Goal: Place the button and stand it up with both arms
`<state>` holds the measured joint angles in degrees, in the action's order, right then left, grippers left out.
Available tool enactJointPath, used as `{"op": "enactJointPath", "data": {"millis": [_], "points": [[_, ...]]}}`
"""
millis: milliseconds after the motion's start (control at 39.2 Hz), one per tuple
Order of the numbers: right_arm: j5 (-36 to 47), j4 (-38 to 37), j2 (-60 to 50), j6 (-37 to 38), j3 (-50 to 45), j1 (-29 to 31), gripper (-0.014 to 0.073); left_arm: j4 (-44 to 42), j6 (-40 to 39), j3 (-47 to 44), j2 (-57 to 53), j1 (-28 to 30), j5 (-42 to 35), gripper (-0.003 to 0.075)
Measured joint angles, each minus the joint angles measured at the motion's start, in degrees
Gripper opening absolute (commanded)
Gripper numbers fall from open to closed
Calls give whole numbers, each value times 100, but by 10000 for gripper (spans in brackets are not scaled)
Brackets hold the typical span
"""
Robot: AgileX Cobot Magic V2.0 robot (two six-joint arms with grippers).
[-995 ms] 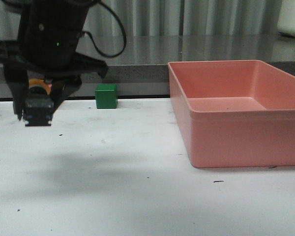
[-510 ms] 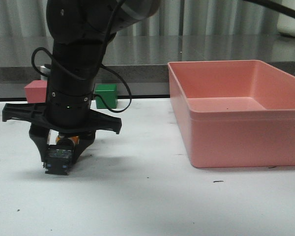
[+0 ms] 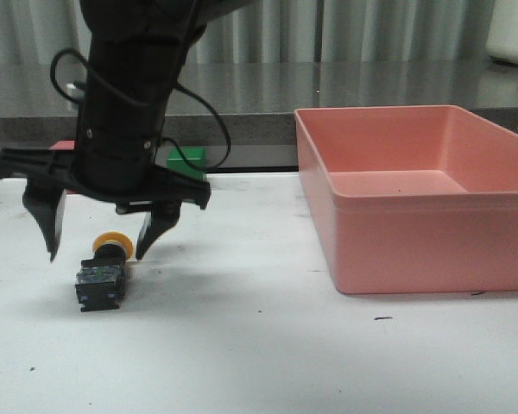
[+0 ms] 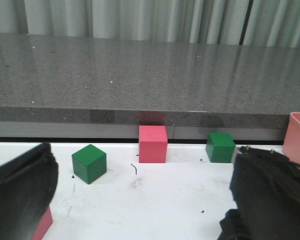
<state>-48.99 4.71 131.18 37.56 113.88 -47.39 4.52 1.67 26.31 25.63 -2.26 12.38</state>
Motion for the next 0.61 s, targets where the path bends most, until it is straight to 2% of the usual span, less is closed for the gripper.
{"op": "enactJointPath", "data": {"millis": [102, 230, 434, 612], "points": [[0, -48, -325, -212, 0, 0, 314, 0, 0, 0, 0, 0, 0, 673], [-170, -89, -778, -734, 0, 0, -53, 0, 0, 0, 0, 0, 0, 673], [-715, -118, -1371, -1475, 0, 184, -62, 0, 0, 0, 0, 0, 0, 673], [-1450, -118, -2250, -2351, -180, 1079, -62, 0, 0, 0, 0, 0, 0, 673]]}}
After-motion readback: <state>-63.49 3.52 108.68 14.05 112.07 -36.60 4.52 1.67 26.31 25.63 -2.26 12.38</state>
